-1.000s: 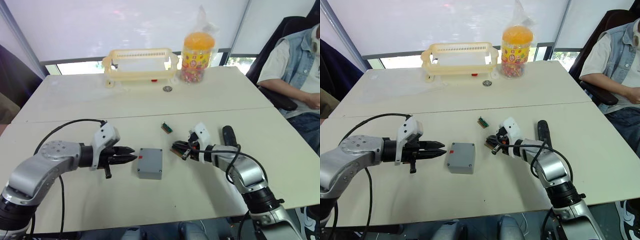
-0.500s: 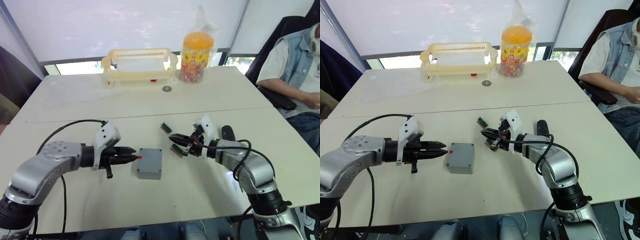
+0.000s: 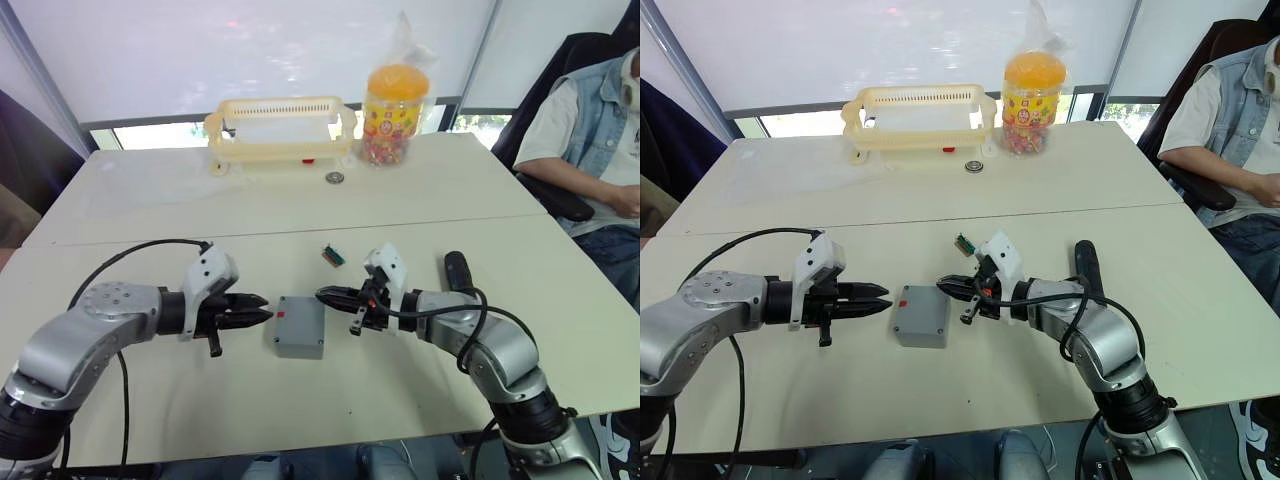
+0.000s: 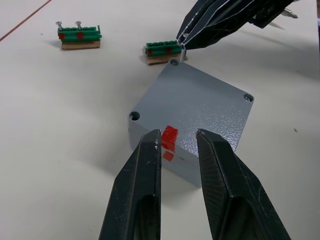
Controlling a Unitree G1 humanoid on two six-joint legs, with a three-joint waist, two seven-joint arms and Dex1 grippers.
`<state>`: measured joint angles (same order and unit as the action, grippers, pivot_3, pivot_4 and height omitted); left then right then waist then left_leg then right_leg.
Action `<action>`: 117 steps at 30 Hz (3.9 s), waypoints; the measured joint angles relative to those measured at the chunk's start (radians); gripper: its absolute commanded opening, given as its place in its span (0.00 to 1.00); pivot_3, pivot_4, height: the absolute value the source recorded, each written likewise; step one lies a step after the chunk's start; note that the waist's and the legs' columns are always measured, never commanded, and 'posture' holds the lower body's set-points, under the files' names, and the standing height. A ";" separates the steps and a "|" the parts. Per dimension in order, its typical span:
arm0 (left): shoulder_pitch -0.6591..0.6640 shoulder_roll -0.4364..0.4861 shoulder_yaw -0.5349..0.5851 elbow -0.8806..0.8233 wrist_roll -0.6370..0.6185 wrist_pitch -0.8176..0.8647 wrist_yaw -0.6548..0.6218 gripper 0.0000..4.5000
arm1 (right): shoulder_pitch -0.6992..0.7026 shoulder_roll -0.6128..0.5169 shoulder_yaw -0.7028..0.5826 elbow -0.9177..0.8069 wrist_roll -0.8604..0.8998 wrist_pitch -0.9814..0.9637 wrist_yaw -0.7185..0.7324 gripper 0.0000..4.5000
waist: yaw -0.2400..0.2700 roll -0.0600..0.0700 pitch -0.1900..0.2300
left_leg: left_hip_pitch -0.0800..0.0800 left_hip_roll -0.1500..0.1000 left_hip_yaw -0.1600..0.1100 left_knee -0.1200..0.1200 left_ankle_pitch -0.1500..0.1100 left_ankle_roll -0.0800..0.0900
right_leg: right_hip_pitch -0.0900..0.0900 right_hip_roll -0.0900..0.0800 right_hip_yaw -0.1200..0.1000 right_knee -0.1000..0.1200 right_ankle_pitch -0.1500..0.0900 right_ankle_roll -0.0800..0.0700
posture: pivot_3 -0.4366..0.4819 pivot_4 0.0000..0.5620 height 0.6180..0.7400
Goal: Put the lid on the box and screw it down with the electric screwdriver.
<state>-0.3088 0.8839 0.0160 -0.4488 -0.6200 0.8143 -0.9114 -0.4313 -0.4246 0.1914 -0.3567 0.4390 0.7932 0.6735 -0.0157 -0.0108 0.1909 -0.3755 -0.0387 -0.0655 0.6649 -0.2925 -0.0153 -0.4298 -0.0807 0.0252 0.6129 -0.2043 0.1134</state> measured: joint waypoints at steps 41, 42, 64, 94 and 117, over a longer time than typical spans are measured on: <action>-0.064 -0.015 0.002 0.005 -0.039 0.025 -0.026 0.24 | -0.048 -0.066 -0.180 -0.064 0.125 0.092 0.017 0.73 | 0.004 0.000 0.000 | 0.000 0.000 -0.002 0.000 0.000 0.000 | 0.000 -0.001 0.000 -0.001 0.000 0.000 | 0.48 0.27 1.00; -0.082 -0.008 0.001 0.007 -0.044 0.025 -0.043 0.24 | -0.054 -0.090 -0.244 -0.087 0.183 0.157 0.007 0.73 | 0.004 0.000 0.000 | 0.000 0.000 -0.002 0.000 0.000 0.000 | 0.001 -0.001 0.000 -0.001 0.000 0.000 | 0.48 0.27 1.00; -0.235 -0.196 -0.245 -0.025 0.073 -0.132 -0.129 0.24 | -0.204 -0.832 -0.210 0.363 0.652 0.815 -0.195 0.99 | 0.001 0.000 0.001 | -0.001 0.000 0.004 0.001 -0.001 0.002 | 0.001 0.000 0.001 -0.003 -0.002 -0.003 | 0.48 0.27 1.00; -0.118 -0.208 -0.225 -0.055 0.086 -0.102 -0.008 0.24 | -0.247 -0.580 -0.119 0.522 0.585 0.809 -0.500 0.40 | 0.004 -0.011 -0.004 | 0.001 0.001 0.003 0.002 -0.001 0.002 | 0.004 0.001 0.000 -0.003 -0.001 -0.001 | 0.48 0.27 1.00; -0.215 -0.036 -0.157 0.157 0.085 -0.107 -0.240 0.24 | 0.027 0.135 -0.154 -0.127 0.288 -0.167 -0.302 0.40 | 0.002 -0.001 0.002 | -0.015 0.000 0.002 0.003 0.001 -0.002 | -0.013 -0.001 0.001 0.002 0.000 0.001 | 0.48 0.27 1.00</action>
<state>-0.5233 0.8482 -0.1414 -0.2915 -0.5352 0.7074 -1.1510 -0.4045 -0.2898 0.0374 -0.4838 0.7270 0.6263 0.3714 -0.0140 -0.0119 0.1925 -0.3905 -0.0390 -0.0634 0.6679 -0.2911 -0.0173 -0.4430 -0.0820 0.0264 0.6149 -0.2041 0.1140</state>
